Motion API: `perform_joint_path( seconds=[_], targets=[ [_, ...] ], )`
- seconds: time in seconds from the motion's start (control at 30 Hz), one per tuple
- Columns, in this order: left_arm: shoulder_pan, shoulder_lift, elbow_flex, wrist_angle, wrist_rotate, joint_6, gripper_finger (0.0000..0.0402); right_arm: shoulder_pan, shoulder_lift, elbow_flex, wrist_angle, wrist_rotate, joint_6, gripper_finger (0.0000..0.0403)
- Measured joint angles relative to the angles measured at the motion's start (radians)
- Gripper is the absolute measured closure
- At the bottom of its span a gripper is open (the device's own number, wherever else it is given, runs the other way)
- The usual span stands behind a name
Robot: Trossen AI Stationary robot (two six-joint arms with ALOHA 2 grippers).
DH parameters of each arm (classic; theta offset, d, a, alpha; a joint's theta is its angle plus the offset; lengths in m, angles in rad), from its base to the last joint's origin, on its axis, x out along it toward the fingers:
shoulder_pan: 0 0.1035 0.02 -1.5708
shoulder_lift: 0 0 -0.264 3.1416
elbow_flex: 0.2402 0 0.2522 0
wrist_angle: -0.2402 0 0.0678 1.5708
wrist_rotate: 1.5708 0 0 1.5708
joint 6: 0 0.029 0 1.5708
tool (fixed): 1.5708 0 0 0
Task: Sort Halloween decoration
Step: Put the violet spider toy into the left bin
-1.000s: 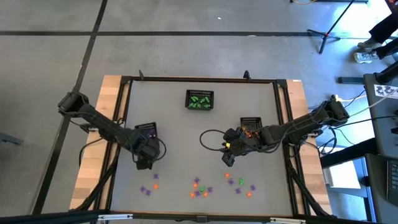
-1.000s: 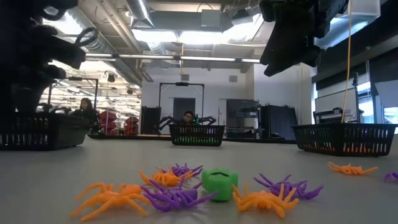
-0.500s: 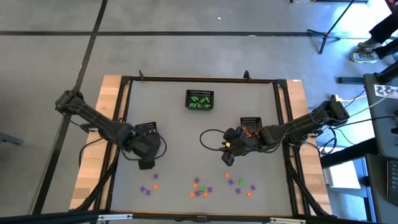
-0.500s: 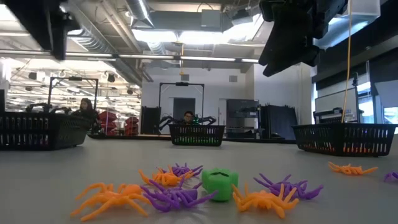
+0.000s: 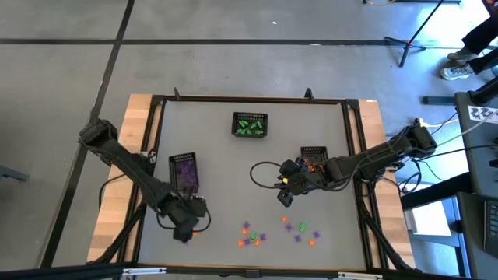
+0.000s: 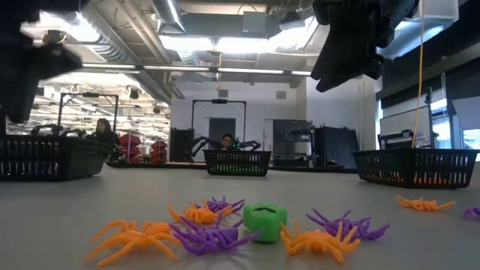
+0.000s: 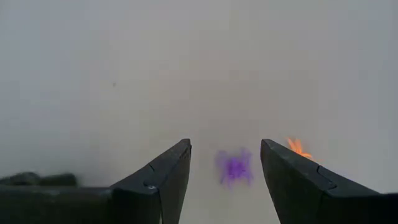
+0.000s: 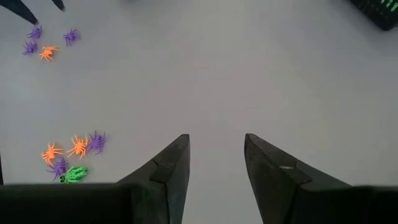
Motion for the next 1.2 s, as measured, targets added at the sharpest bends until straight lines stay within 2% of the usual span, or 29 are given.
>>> perform_joint_path(
  seconds=[0.17, 0.37, 0.97, 1.07, 1.2],
  targets=[
    [-0.005, 0.065, -0.041, 0.061, 0.036, -0.067, 0.0214, 0.0, 0.0, 0.0, -0.002, 0.0, 0.0, 0.0253],
    [-0.013, 0.083, -0.088, 0.138, 0.087, -0.092, 0.0214, 0.0, 0.0, 0.0, -0.003, 0.0, -0.001, 0.0253],
    [-0.058, 0.078, -0.166, 0.175, 0.081, -0.265, 0.0215, 0.0, 0.0, 0.0, -0.003, -0.001, -0.029, 0.0253],
    [-0.058, 0.079, -0.167, 0.172, 0.074, -0.264, 0.0232, 0.0, 0.0, 0.0, -0.003, -0.001, -0.029, 0.0253],
    [-0.058, 0.08, -0.167, 0.164, 0.069, -0.264, 0.0276, 0.0, 0.0, 0.0, -0.003, -0.001, -0.029, 0.0253]
  ],
)
